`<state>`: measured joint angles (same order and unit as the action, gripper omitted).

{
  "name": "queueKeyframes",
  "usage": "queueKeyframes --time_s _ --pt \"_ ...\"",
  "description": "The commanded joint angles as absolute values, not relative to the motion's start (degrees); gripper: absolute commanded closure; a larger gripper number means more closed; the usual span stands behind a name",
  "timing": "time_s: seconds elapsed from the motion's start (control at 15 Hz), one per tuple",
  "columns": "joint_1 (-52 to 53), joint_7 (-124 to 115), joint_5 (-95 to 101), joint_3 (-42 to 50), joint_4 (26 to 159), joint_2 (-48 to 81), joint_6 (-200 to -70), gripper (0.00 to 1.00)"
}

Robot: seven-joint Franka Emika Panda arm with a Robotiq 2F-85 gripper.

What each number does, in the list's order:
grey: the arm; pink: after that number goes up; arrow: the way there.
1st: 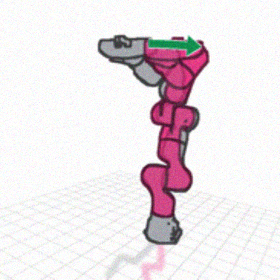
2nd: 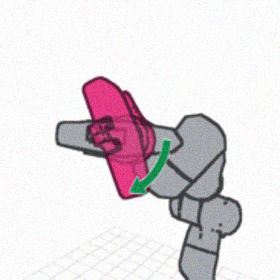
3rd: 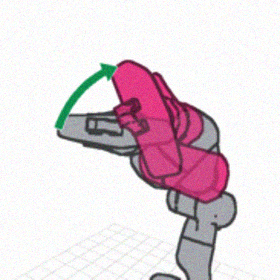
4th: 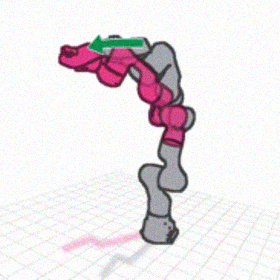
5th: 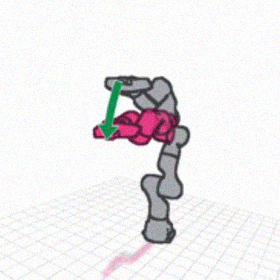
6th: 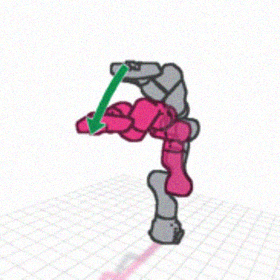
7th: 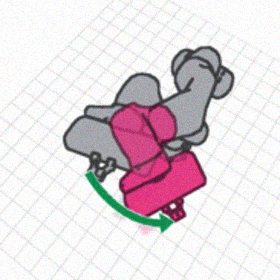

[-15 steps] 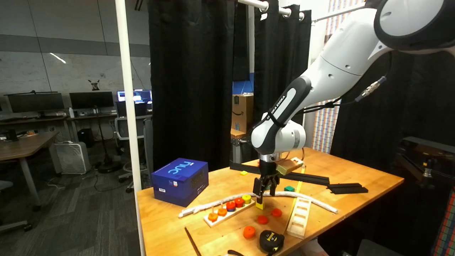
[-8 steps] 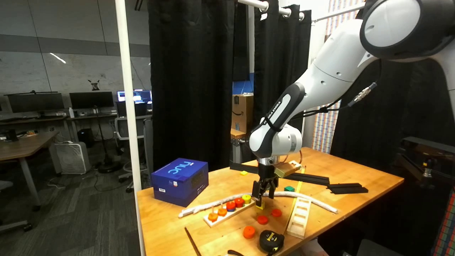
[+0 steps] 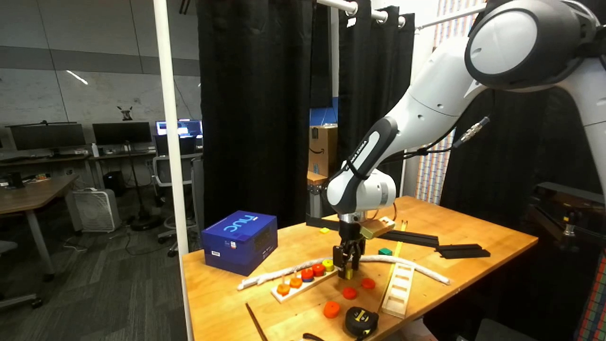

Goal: Pick up the yellow block at the front of the table and put it on the wooden board

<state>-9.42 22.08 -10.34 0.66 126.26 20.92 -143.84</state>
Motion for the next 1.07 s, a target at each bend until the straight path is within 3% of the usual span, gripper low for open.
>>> queueKeyframes --time_s 0.0,0.27,1.0 --pt "-10.35 22.61 -10.42 -0.32 124.34 21.87 -143.85 0.58" --pt "-10.11 21.86 -9.94 -0.1 124.21 21.29 -143.62 0.83" --pt "-6.19 11.69 -2.98 1.92 128.36 13.26 -141.4 0.81"
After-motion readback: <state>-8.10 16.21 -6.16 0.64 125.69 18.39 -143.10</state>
